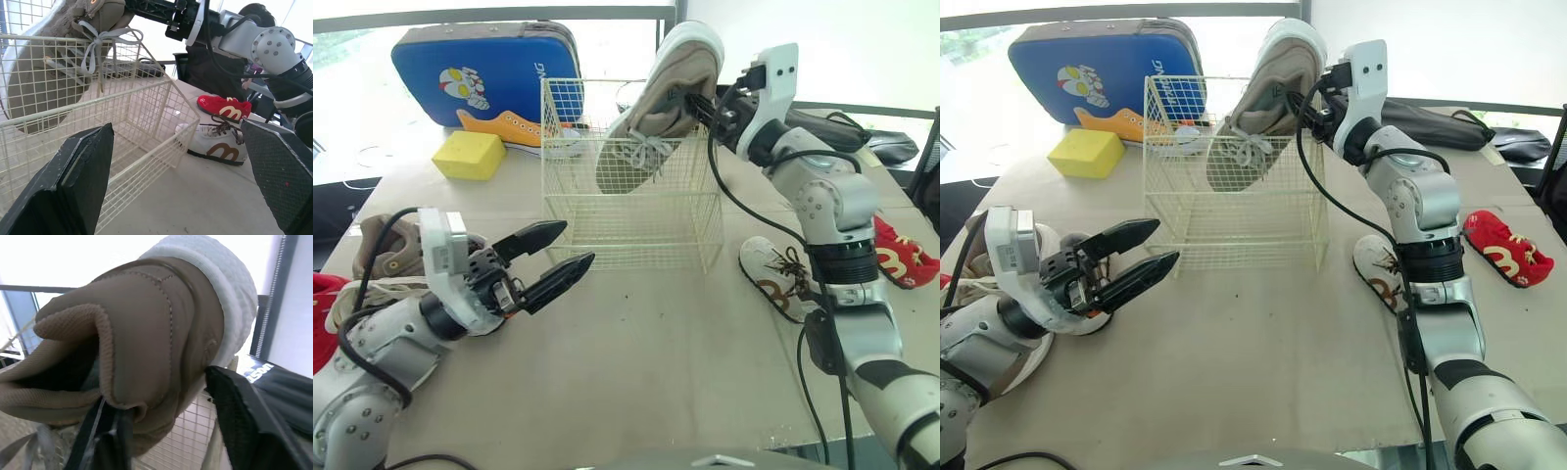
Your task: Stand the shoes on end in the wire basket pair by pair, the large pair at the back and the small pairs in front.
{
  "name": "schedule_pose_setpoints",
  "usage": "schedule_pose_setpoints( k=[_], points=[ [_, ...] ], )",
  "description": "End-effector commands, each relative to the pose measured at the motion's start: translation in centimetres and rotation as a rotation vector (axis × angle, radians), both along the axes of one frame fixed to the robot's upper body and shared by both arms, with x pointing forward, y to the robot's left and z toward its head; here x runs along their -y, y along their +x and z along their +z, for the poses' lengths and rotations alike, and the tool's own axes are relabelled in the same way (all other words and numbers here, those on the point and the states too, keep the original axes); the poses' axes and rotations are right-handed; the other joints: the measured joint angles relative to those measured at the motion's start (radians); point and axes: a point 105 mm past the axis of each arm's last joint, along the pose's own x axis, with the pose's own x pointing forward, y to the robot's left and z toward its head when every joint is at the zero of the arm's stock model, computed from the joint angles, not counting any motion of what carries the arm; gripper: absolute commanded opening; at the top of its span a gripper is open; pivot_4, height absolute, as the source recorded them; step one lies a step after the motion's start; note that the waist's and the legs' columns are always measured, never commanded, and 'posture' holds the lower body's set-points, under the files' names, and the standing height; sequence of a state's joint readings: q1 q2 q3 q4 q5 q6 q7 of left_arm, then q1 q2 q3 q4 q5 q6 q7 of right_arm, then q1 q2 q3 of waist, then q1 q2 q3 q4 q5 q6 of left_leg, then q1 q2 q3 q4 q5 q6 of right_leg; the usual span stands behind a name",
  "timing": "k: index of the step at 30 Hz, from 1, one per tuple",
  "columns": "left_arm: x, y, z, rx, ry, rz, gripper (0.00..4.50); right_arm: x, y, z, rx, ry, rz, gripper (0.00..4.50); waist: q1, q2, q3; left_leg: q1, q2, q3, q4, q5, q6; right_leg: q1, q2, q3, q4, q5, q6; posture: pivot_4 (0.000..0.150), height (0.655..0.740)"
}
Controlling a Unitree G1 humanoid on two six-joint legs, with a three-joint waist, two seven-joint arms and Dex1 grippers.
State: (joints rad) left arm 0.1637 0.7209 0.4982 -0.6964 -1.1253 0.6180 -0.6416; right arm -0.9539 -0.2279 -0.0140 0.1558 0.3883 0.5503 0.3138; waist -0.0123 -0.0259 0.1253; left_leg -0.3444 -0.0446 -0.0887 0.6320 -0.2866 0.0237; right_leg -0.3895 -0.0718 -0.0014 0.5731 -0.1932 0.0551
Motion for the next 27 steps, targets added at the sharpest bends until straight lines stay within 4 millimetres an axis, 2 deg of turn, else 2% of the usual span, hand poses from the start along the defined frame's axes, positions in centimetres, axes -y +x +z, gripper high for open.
schedule_pose_setpoints(
  k=[1, 2, 5, 12, 16, 24, 27],
  points=[
    [0.5, -0.2, 0.9, 0.057, -0.002, 0.007, 4.50, -0.5, -1.0, 3.6, 0.175, -0.003, -0.011, 0.52, -0.002, 0.001, 0.000, 0.000, 0.000, 0.000, 0.000, 0.000, 0.000, 0.000, 0.000, 0.000, 0.000, 0.000, 0.000, 0.150, 0.7400],
    [0.5, -0.1, 0.8, 0.057, -0.003, 0.011, 4.50, -0.6, -1.3, 4.0, 0.206, -0.008, -0.025, 0.07, -0.003, 0.001, 0.001, 0.000, 0.000, 0.000, 0.000, 0.000, 0.000, -0.001, 0.000, 0.000, 0.000, 0.000, 0.000, 0.150, 0.7400],
    [0.6, 0.0, 0.7, 0.057, -0.005, 0.017, 4.50, -0.9, -2.0, 5.0, 0.317, -0.078, -0.069, 0.07, -0.002, 0.001, 0.000, -0.001, 0.000, 0.001, -0.001, 0.000, 0.000, -0.002, 0.000, 0.001, 0.000, 0.000, 0.000, 0.150, 0.7400],
    [0.8, 0.4, 0.4, 0.055, -0.007, 0.018, 4.50, -0.9, -2.8, 6.1, 0.444, -0.177, -0.174, 0.07, 0.000, 0.001, 0.000, -0.001, -0.001, 0.000, -0.001, 0.000, -0.001, -0.002, 0.000, 0.001, 0.000, 0.000, 0.000, 0.150, 0.7400],
    [0.9, 0.6, 0.1, 0.050, 0.008, 0.009, 4.50, -0.6, -2.8, 6.3, 0.465, -0.213, -0.225, 0.07, 0.000, 0.001, 0.000, -0.001, -0.001, 0.000, -0.001, 0.000, -0.001, -0.002, 0.000, 0.001, 0.000, 0.000, 0.000, 0.150, 0.7400],
    [1.0, 0.7, -0.2, 0.045, 0.015, -0.001, 4.50, -0.7, -3.4, 7.3, 0.585, -0.445, -0.293, 0.07, 0.000, 0.001, 0.000, -0.002, -0.002, 0.000, -0.001, 0.000, -0.001, -0.002, 0.000, 0.002, 0.000, 0.000, 0.000, 0.150, 0.7400],
    [1.0, 0.7, -0.3, 0.046, 0.014, -0.002, 4.50, -0.5, -3.6, 7.9, 0.602, -0.447, -0.297, 0.07, 0.001, 0.001, 0.000, -0.001, -0.002, 0.000, -0.001, 0.001, -0.001, -0.002, 0.000, 0.001, 0.000, 0.000, 0.000, 0.150, 0.7400]
  ],
)
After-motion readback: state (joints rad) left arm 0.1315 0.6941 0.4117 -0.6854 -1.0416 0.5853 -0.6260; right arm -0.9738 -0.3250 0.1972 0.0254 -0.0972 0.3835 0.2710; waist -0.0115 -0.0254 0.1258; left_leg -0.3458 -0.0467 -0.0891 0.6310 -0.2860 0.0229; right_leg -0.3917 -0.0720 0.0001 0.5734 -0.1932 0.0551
